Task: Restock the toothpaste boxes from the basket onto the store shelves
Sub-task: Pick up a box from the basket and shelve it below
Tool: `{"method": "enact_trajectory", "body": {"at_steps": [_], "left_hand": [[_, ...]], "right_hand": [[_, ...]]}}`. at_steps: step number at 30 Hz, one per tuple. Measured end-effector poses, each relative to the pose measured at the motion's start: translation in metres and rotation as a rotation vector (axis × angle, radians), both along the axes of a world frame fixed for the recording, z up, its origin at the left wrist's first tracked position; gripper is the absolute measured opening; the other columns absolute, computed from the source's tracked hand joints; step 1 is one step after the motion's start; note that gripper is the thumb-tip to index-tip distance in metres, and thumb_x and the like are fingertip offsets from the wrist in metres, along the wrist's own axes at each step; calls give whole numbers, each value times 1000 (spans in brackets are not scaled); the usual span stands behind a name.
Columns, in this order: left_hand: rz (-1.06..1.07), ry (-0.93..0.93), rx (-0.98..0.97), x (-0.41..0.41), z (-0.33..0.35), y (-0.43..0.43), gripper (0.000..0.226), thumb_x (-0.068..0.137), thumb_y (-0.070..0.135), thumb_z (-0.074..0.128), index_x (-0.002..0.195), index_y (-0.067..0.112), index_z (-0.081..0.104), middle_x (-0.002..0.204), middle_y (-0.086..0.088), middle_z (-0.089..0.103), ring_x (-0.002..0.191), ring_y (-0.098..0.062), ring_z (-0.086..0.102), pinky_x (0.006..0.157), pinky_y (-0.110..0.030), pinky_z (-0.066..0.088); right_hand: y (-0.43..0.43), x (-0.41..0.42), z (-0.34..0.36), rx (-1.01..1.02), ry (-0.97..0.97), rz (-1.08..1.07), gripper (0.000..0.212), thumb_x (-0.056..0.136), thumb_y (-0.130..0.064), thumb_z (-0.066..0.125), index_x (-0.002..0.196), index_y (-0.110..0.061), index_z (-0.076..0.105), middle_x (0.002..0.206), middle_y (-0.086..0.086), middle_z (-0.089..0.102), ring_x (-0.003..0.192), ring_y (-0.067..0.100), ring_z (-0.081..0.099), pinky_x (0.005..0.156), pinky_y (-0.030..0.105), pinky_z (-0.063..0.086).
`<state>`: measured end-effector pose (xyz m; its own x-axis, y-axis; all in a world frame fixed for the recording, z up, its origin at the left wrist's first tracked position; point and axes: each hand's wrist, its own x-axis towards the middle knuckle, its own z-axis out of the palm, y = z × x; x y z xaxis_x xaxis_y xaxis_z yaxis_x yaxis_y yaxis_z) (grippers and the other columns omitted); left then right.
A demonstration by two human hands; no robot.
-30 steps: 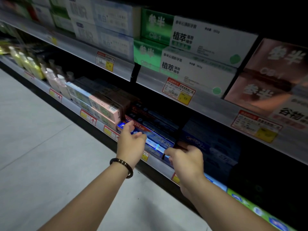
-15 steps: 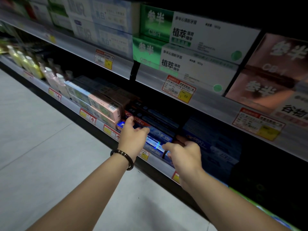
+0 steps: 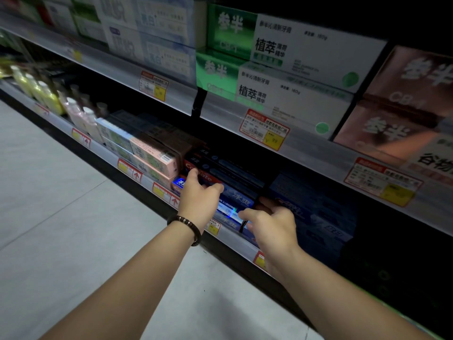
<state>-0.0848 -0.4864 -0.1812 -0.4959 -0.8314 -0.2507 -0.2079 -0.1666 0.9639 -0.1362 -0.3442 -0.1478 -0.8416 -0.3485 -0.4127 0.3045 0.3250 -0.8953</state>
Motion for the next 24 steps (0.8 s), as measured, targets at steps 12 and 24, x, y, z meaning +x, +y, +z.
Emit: {"method": "enact_trajectory", "body": {"at_steps": [12, 24], "left_hand": [[-7, 6, -13, -2, -4, 0, 82, 94, 18, 71, 161, 24, 25, 132, 12, 48, 127, -26, 61, 109, -51, 50], [82, -2, -36, 9, 5, 12, 70, 96, 9, 68, 156, 23, 35, 142, 4, 52, 114, -18, 64, 104, -46, 55]], "right_hand": [[0, -4, -8, 1, 3, 8, 30, 82, -11, 84, 87, -19, 56, 86, 6, 73, 81, 17, 73, 71, 35, 57], [19, -4, 2, -28, 34, 16, 31, 88, -10, 78, 116, -16, 67, 96, 4, 75, 85, 17, 74, 69, 33, 58]]}}
